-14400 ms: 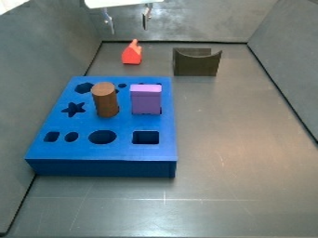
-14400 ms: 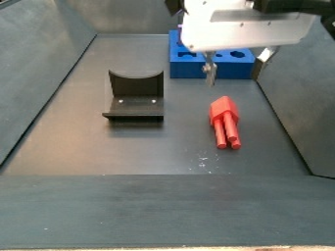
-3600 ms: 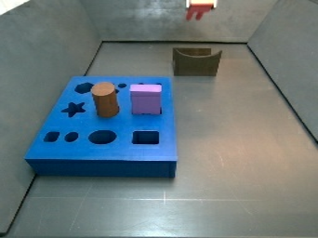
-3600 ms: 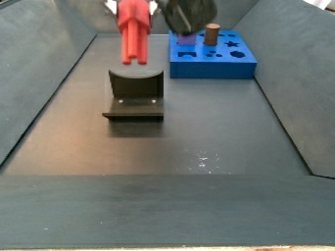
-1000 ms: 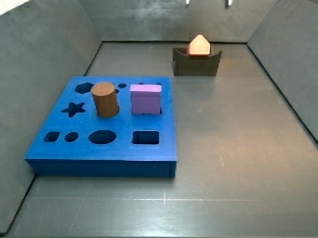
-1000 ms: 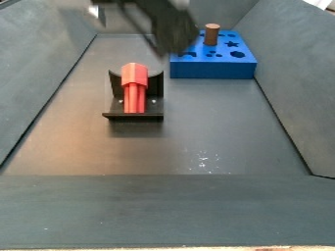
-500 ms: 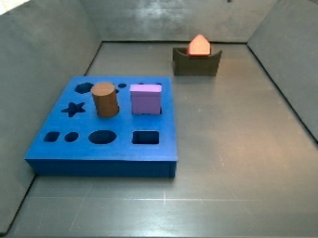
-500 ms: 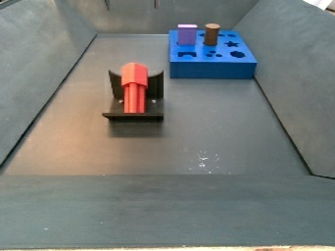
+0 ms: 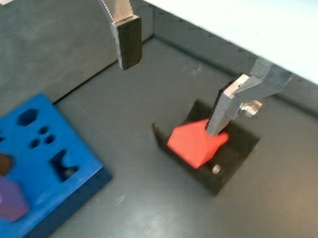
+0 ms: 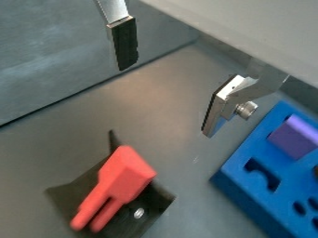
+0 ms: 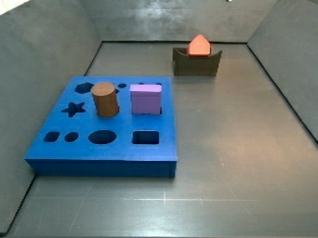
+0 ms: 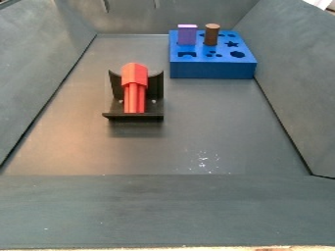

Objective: Pick up the 3 prong object. Move up. Rotate the 3 prong object. Place the 3 prong object on the fixture. Regrasp the 3 prong object. Move to above the board. Insert the 3 prong object.
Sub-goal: Regrasp the 3 prong object.

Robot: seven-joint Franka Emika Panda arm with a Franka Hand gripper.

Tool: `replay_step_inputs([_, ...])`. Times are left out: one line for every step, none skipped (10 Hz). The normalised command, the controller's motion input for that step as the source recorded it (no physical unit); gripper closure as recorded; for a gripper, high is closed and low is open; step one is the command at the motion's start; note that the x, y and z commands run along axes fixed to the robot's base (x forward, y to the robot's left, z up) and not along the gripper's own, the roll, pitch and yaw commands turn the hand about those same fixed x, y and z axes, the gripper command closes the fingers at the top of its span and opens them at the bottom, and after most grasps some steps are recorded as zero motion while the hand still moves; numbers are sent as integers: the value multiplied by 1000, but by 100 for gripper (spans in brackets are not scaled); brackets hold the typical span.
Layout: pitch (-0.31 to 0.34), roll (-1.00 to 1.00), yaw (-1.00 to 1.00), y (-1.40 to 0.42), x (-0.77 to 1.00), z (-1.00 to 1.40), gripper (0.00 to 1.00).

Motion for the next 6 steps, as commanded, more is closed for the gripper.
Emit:
replay_step_inputs([27,1000,30,-21,-15,-3,0])
replay_step_inputs([22,1000,32,-20,-9,3,0])
replay_step_inputs([23,1000,33,-15,-11,1,0])
replay_step_inputs([28,1000,35,-21,-8,5,0])
replay_step_inputs([33,1000,37,-17,0,9,0])
replay_step_inputs([40,1000,41,-24,17,-1,0])
